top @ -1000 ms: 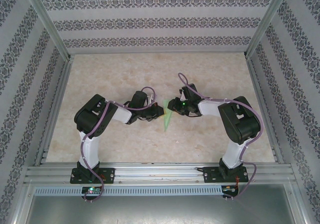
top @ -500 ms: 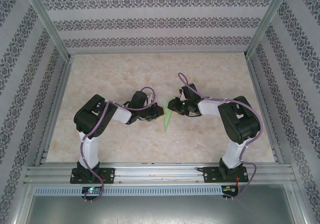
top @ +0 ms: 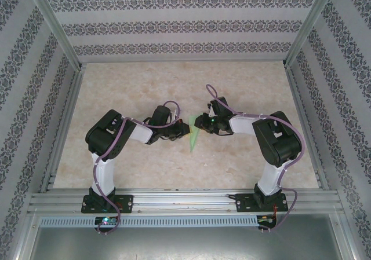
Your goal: Fold a paper plane with a square sheet of paper (fold left side to right side)
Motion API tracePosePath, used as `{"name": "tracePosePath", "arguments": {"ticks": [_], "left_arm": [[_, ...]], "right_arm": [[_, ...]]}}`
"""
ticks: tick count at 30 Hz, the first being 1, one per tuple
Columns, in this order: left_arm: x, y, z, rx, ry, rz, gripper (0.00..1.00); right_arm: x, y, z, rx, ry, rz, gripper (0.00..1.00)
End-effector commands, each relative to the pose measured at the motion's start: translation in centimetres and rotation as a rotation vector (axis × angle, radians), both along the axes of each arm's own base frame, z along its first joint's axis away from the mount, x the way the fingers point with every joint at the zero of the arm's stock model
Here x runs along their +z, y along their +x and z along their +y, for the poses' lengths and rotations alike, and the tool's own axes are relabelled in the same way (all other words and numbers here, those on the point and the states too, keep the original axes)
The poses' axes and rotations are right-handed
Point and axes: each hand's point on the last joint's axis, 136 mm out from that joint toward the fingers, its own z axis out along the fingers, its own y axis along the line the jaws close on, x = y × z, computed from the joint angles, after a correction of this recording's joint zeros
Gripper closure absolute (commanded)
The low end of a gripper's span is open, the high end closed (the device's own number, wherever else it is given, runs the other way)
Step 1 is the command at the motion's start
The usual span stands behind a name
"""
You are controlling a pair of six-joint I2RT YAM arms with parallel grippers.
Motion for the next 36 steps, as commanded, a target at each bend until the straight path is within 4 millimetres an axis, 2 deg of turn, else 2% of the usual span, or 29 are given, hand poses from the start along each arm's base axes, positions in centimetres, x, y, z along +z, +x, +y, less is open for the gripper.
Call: {"name": "tracePosePath", "arguments": {"ticks": [1,11,25,36], "left_arm": [[-5.9,-1.2,4.4,0.110,0.177,0.178,1.00],[-5.4,-0.8,4.7,0.114,0.169,0.165,1.00],[-5.1,-0.4,5.1,0.117,0.168,0.160,1.00],[-5.9,-0.6,5.2,0.116,0.185,0.184,1.00]], "right_arm": [[-0.6,-0.6,0.1,0.015,-0.015,0.023,0.67],[-1.3,-0.7,-0.5,0.017,-0.056,0.039,0.67],[-1.5,-0.8,-0.2,0.030,-0.052,0.045,0.67],[0.0,-0.2,0.2,0.025,-0.018,0.013,0.68]]}}
